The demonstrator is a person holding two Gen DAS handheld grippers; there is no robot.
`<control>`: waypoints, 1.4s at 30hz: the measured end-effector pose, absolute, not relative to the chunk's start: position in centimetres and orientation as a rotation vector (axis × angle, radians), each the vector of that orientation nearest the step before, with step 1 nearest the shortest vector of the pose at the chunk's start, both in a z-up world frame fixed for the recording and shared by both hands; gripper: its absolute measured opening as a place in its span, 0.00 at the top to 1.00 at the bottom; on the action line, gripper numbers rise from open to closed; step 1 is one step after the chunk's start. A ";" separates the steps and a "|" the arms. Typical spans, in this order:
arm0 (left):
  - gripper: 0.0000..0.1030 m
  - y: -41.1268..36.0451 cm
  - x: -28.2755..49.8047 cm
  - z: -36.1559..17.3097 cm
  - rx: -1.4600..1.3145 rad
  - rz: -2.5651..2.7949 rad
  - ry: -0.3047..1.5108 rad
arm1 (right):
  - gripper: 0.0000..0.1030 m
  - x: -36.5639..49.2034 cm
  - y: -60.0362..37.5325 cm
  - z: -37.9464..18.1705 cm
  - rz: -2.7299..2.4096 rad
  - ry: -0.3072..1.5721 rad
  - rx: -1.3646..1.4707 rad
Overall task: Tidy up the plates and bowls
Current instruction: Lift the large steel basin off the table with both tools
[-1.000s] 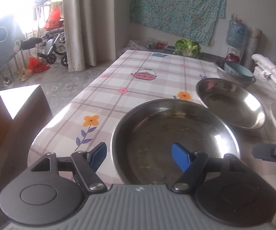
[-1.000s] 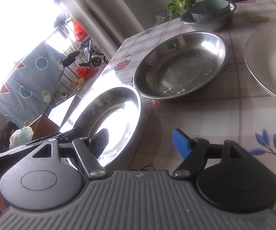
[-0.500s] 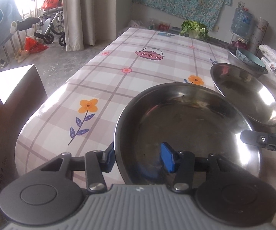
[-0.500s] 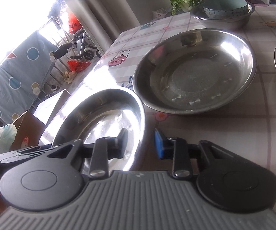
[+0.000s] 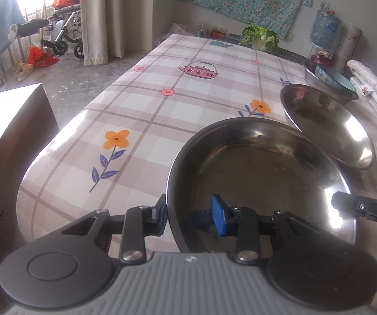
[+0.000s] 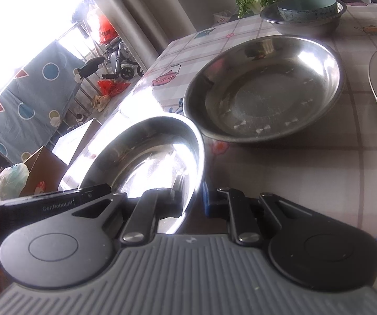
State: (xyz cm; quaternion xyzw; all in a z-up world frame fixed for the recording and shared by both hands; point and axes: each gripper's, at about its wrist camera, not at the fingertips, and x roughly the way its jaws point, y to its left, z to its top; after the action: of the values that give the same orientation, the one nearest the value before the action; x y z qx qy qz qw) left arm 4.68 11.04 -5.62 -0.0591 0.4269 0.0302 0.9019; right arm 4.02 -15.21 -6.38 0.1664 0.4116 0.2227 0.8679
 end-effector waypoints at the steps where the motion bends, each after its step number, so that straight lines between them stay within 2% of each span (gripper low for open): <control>1: 0.65 10.9 4.5 -5.6 -0.123 0.050 0.884 | 0.88 3.7 -15.4 -6.4 0.467 0.865 0.347; 10: 0.64 9.8 4.2 -5.7 -0.099 0.014 0.897 | 0.86 2.0 -17.3 -6.7 0.443 0.877 0.387; 23: 0.55 9.2 5.1 -6.1 -0.056 0.015 0.901 | 0.86 2.3 -16.7 -7.0 0.432 0.890 0.383; 42: 0.53 8.7 4.8 -6.0 -0.057 -0.001 0.902 | 0.85 2.4 -16.4 -7.0 0.418 0.892 0.374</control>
State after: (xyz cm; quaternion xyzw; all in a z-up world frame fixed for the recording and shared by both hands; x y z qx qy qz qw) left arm 4.81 8.66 -6.03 -0.0277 0.4356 -0.0005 0.8997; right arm 2.44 -16.37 -6.97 0.1785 0.4257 0.1996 0.8644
